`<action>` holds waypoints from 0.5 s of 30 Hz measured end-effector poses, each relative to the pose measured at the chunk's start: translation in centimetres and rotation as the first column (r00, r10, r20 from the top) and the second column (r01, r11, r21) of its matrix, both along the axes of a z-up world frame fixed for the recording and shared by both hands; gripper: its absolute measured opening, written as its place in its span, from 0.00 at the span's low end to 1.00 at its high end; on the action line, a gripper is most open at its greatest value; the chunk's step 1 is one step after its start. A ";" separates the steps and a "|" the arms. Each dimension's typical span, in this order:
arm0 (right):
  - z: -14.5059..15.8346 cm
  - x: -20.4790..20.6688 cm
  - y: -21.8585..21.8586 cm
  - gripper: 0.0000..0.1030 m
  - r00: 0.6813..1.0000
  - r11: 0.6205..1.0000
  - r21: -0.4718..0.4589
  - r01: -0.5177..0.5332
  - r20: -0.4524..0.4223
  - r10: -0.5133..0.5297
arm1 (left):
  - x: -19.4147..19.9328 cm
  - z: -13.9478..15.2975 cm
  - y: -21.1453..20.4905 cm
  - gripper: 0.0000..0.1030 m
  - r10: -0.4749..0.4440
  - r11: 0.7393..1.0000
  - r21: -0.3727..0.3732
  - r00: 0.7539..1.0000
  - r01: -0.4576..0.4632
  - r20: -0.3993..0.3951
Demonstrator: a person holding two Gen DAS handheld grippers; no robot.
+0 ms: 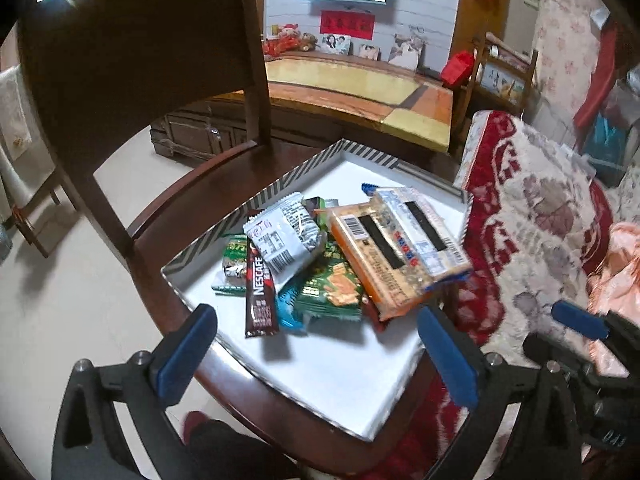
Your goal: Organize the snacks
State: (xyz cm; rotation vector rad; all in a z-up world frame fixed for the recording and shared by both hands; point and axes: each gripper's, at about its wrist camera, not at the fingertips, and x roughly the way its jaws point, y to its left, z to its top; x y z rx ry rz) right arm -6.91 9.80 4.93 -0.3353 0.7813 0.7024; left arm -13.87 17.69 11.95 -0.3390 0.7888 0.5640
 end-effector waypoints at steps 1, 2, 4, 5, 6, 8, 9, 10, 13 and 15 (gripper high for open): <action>0.1 -0.2 -0.1 0.66 1.000 1.000 0.000 -0.004 0.000 0.004 | -0.3 0.1 -0.2 0.99 -0.001 1.000 -0.015 1.000 0.001 0.013; 0.1 -0.5 -0.2 0.66 1.000 1.000 0.000 -0.005 0.001 0.005 | -0.4 0.2 -0.3 0.99 -0.002 1.000 -0.028 1.000 0.003 0.020; 0.2 -1.0 -0.6 0.66 1.000 1.000 -0.004 -0.009 -0.002 0.009 | -0.5 0.2 -0.8 0.99 -0.007 0.999 -0.031 1.000 0.008 0.013; 0.1 -1.3 -0.7 0.66 1.000 1.000 -0.007 -0.011 -0.004 0.011 | -0.6 0.3 -1.1 0.99 -0.012 1.000 -0.024 1.000 0.012 0.009; 0.1 -1.4 -0.8 0.66 1.000 1.000 -0.010 -0.011 -0.004 0.011 | -0.7 0.3 -1.4 0.99 -0.018 1.000 -0.018 1.000 0.019 0.007; 0.0 -1.9 -1.1 0.66 1.000 1.000 -0.013 -0.012 -0.002 0.012 | -0.8 0.4 -1.9 0.99 -0.040 0.999 -0.022 0.999 0.040 0.006; 0.0 -2.1 -1.2 0.66 1.000 1.000 -0.015 -0.011 -0.004 0.011 | -0.9 0.4 -2.1 0.99 -0.046 0.999 -0.025 0.999 0.046 0.006; -0.1 -2.3 -1.3 0.66 1.000 1.000 -0.018 -0.011 -0.006 0.011 | -0.9 0.4 -2.3 0.99 -0.052 0.998 -0.023 0.999 0.052 0.004; -0.5 -2.4 -1.5 0.66 1.000 1.000 -0.025 -0.006 -0.016 0.005 | -0.8 0.2 -2.9 1.00 -0.065 0.998 -0.009 0.998 0.065 -0.018; -0.7 -2.5 -1.5 0.66 1.000 1.000 -0.027 -0.003 -0.020 0.003 | -0.7 -0.1 -3.2 1.00 -0.069 0.998 -0.009 0.997 0.069 -0.038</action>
